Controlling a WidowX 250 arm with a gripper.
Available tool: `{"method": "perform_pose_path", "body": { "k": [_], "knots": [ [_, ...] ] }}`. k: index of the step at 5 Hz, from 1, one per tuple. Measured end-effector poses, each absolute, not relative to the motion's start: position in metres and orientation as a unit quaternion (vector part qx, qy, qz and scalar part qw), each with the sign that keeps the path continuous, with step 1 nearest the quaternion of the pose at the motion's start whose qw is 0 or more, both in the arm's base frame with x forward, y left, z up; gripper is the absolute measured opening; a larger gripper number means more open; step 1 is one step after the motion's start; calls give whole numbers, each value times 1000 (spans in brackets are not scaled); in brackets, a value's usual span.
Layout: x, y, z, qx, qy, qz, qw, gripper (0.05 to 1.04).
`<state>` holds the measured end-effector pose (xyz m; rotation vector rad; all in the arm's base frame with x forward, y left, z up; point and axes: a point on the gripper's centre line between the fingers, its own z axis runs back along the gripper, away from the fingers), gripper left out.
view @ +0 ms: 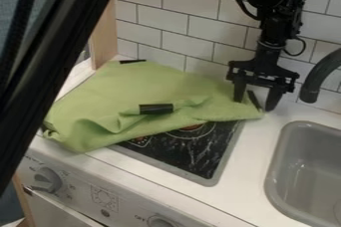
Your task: Fold the cloth from the top right to the center
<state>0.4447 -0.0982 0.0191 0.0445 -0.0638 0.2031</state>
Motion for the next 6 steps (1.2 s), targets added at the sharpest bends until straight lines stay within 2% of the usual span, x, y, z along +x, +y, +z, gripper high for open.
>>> {"method": "perform_pose_path", "body": {
  "k": [1,2,3,5,6],
  "knots": [
    [445,-98,19,24,-32,102,994,393],
    [444,-98,19,22,-31,103,994,219],
    [444,-99,19,19,-31,106,994,112],
    [433,-99,25,9,-30,108,994,55],
    [424,-92,44,-5,-50,117,992,54]
  ]
}}
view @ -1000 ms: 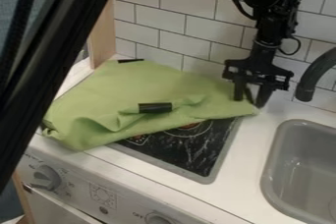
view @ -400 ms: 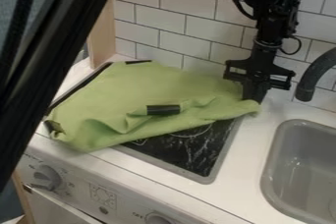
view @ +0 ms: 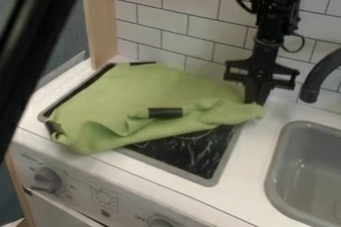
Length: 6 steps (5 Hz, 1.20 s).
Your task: Fold the cloth from the top right to the center
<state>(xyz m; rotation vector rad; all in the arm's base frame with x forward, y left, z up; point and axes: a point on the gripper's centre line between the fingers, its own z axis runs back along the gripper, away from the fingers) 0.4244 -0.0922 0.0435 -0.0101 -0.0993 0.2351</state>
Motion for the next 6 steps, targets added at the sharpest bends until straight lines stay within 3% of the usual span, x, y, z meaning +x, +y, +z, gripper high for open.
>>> {"method": "perform_pose_path", "body": {
  "k": [1,2,5,6],
  "knots": [
    [409,-87,63,-14,-65,123,990,54],
    [396,-64,67,-16,-54,141,988,54],
    [369,2,46,-7,-13,165,986,54],
    [357,11,54,-7,-22,175,984,53]
  ]
}}
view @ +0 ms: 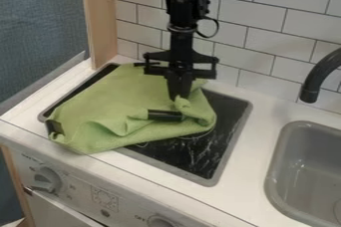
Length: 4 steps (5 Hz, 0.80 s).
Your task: Fold the cloth from the top right to the center
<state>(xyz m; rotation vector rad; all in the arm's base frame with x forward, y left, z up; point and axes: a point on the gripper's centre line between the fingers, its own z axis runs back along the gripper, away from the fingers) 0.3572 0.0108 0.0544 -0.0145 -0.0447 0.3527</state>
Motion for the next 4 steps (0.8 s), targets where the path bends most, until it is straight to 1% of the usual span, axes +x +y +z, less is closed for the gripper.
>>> {"method": "perform_pose_path", "body": {
  "k": [1,2,3,4],
  "knots": [
    [354,14,51,2,-18,182,983,79],
    [350,16,46,11,4,188,982,237],
    [351,16,46,12,7,191,982,507],
    [351,16,47,12,9,192,981,819]
  ]
}}
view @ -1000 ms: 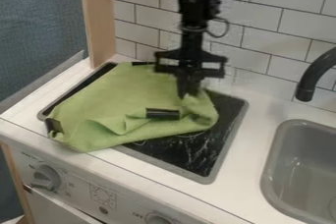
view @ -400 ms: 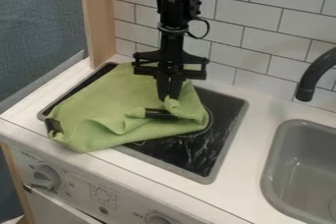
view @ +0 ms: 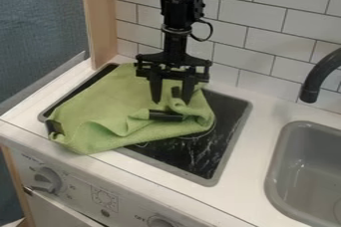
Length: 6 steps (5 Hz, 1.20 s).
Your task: Fold the cloth from the top right to the center
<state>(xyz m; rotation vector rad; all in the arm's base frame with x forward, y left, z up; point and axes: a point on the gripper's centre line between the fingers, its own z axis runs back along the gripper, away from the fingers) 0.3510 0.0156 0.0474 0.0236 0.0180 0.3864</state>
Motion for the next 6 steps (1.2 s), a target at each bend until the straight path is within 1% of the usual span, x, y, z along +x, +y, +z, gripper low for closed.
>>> {"method": "perform_pose_path", "body": {
  "k": [1,3,4,5,6],
  "knots": [
    [351,16,49,12,11,194,981,1019],
    [351,15,55,13,20,201,979,999],
    [354,12,72,3,19,203,979,999],
    [359,12,91,-3,4,196,981,999],
    [359,11,91,-4,5,197,980,999]
  ]
}}
